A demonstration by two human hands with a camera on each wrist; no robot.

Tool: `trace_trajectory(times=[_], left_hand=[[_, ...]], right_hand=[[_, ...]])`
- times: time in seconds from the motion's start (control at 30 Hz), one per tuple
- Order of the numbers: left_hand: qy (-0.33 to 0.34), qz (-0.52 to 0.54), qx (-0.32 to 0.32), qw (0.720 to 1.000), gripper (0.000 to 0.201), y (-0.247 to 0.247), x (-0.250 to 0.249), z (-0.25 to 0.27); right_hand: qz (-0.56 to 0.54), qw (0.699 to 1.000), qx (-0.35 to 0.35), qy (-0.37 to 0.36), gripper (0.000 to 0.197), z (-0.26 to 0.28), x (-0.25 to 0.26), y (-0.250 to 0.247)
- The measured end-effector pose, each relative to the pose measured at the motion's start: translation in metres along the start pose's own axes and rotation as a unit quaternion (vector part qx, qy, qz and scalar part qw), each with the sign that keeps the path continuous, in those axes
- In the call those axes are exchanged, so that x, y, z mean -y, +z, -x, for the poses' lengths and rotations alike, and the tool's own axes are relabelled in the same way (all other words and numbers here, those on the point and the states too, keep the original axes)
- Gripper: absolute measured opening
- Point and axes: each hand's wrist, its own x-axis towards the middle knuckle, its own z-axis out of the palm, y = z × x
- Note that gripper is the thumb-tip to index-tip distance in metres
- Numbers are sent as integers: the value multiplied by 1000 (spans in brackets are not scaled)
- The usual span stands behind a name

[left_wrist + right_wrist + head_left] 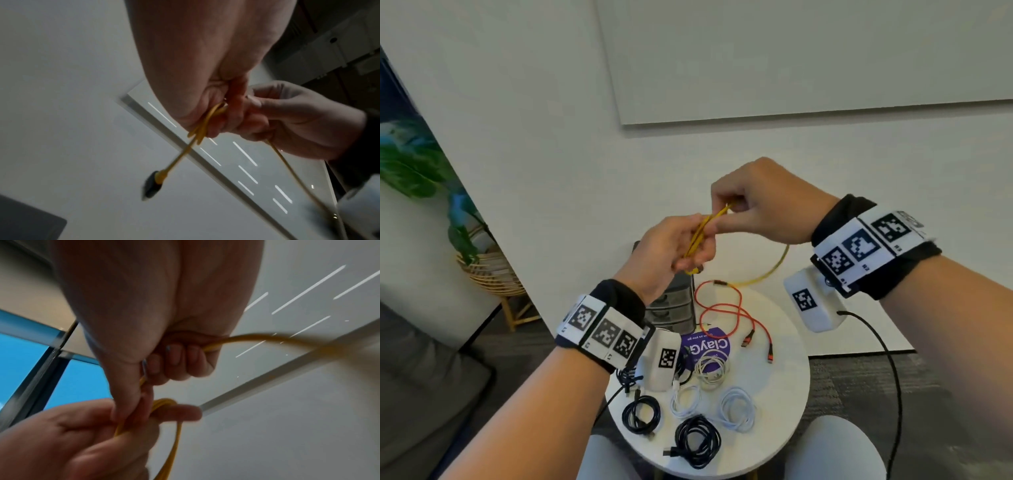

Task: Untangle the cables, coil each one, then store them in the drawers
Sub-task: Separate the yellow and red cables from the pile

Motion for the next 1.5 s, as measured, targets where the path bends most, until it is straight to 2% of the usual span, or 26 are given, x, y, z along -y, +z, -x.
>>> trace_trajectory(times=[0.1, 0.17, 0.27, 0.33, 0.4, 0.5, 0.57, 0.63, 0.67, 0.73, 0.77, 0.83, 0.97, 1.07, 1.17, 1.3, 1.43, 1.5], left_hand=[[8, 28, -17, 999, 54, 2, -1, 4], [21, 88, -29, 996, 52, 2, -6, 4], [62, 202, -34, 977, 50, -4, -16, 6], [91, 226, -54, 968, 49, -11, -19, 7], [104, 212, -107, 966, 47, -17, -17, 7], [78, 144, -194, 967, 41, -17, -8, 4], [47, 103, -218, 969, 39, -12, 1, 1], [18, 40, -220, 975, 40, -6, 8, -1], [4, -30, -210, 977, 38, -5, 11, -1], [-21, -202, -158, 966, 34, -6, 14, 2], [-34, -244, -128, 961, 38, -7, 15, 4], [-59, -215, -95, 970, 44, -7, 10, 9], [-78, -160, -75, 981, 56, -8, 2, 14], [-88, -62, -38, 993, 61, -14, 4, 20], [-94, -9, -37, 995, 56, -18, 8, 24], [-135, 81, -37, 987, 41, -19, 6, 24], [-151, -5, -53, 987, 40, -19, 7, 26], [-151, -49, -59, 985, 43, -16, 10, 27]], right_hand=[[-92, 990, -97, 46, 28, 3, -10, 3], [-162, 977, -123, 68, 26, 4, -13, 16], [-187, 966, -137, 113, 27, 9, -18, 36], [-184, 969, -100, 134, 27, 15, -19, 45], [-135, 983, -38, 115, 23, 17, -14, 54], [-17, 994, 62, 91, 20, 13, -2, 70], [98, 983, 137, 68, 6, 7, 8, 76], [151, 969, 190, 36, 6, 1, 18, 72], [147, 965, 214, 28, 8, -2, 22, 67], [144, 958, 249, 6, 19, -6, 26, 55], [143, 957, 253, -12, 20, -7, 27, 50], [108, 965, 233, -55, 19, -6, 28, 42], [40, 989, 87, -109, 19, -2, 23, 46], [34, 996, 39, -76, 18, 4, 13, 51], [39, 997, -16, -70, 18, 11, 5, 58], [32, 996, -71, -52, 15, 16, 4, 65], [133, 987, -89, -25, 23, 18, 8, 66], [153, 987, -55, -15, 23, 16, 13, 64]])
